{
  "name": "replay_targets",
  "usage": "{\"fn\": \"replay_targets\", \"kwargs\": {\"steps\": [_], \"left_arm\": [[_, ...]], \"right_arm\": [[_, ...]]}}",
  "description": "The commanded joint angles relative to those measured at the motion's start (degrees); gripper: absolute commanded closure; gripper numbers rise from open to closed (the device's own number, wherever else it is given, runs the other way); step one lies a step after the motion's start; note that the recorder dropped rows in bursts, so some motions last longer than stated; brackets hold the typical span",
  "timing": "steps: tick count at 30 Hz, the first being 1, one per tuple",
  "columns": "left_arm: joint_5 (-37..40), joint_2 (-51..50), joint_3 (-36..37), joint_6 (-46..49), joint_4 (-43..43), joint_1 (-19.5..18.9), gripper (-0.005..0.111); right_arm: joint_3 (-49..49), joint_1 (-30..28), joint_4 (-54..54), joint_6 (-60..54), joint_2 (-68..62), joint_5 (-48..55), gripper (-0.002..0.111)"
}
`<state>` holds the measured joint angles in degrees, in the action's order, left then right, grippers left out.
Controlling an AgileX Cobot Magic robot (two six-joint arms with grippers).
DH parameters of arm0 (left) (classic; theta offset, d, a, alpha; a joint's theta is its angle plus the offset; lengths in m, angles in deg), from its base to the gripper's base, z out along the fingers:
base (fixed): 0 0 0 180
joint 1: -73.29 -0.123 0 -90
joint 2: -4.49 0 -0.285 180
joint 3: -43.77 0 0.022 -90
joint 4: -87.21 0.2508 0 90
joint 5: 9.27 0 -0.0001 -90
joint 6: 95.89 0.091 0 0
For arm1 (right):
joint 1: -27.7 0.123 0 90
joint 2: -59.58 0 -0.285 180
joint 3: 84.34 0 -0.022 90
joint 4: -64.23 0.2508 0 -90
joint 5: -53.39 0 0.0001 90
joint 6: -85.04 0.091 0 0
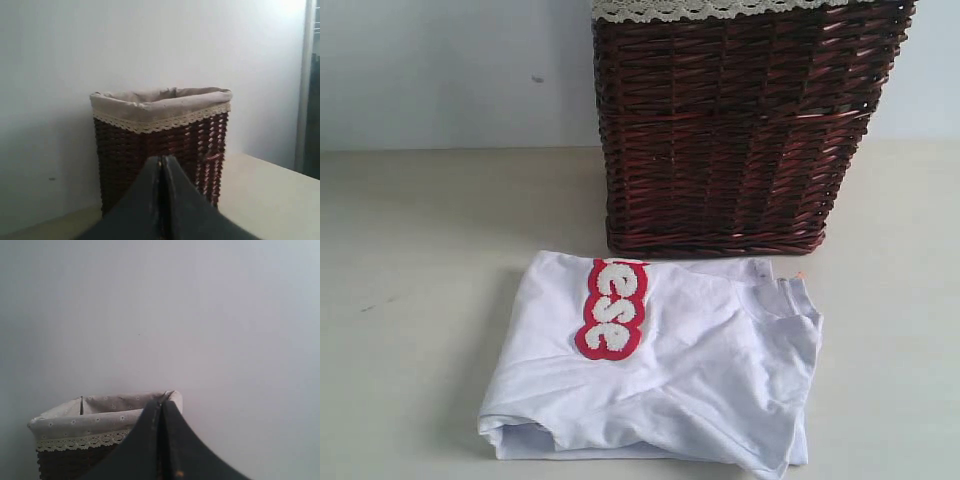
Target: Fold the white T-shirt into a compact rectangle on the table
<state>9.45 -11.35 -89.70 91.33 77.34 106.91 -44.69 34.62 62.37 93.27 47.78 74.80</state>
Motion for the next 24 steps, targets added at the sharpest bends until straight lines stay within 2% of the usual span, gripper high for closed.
{"fn": "replay_targets", "kwargs": {"steps": [1, 10, 16, 19, 22, 24], "left_arm": [[-6.86, 0.54, 2.02, 0.11, 0.65, -7.87, 0.107], [-25.71, 5.74, 14.01, -3.16, 0.65, -26.78, 0.107], [-28.76, 8.05, 22.54, -4.96, 0.77, -36.51, 0.107], [-28.89, 8.05, 26.11, -6.42, 2.97, -39.05, 0.107], [-30.44, 8.05, 30.32, -6.75, 4.61, -39.36, 0.107], [-30.76, 8.05, 30.68, -7.22, 6.37, -39.36, 0.107]], "right_arm": [[0.05, -0.40, 0.05, -0.49, 0.23, -0.03, 0.108], [0.05, -0.40, 0.05, -0.49, 0.23, -0.03, 0.108], [0.05, -0.40, 0.05, -0.49, 0.23, -0.03, 0.108], [0.05, -0.40, 0.05, -0.49, 0.23, -0.05, 0.108], [0.05, -0.40, 0.05, -0.49, 0.23, -0.05, 0.108], [0.05, -0.40, 0.05, -0.49, 0.23, -0.05, 0.108]]}}
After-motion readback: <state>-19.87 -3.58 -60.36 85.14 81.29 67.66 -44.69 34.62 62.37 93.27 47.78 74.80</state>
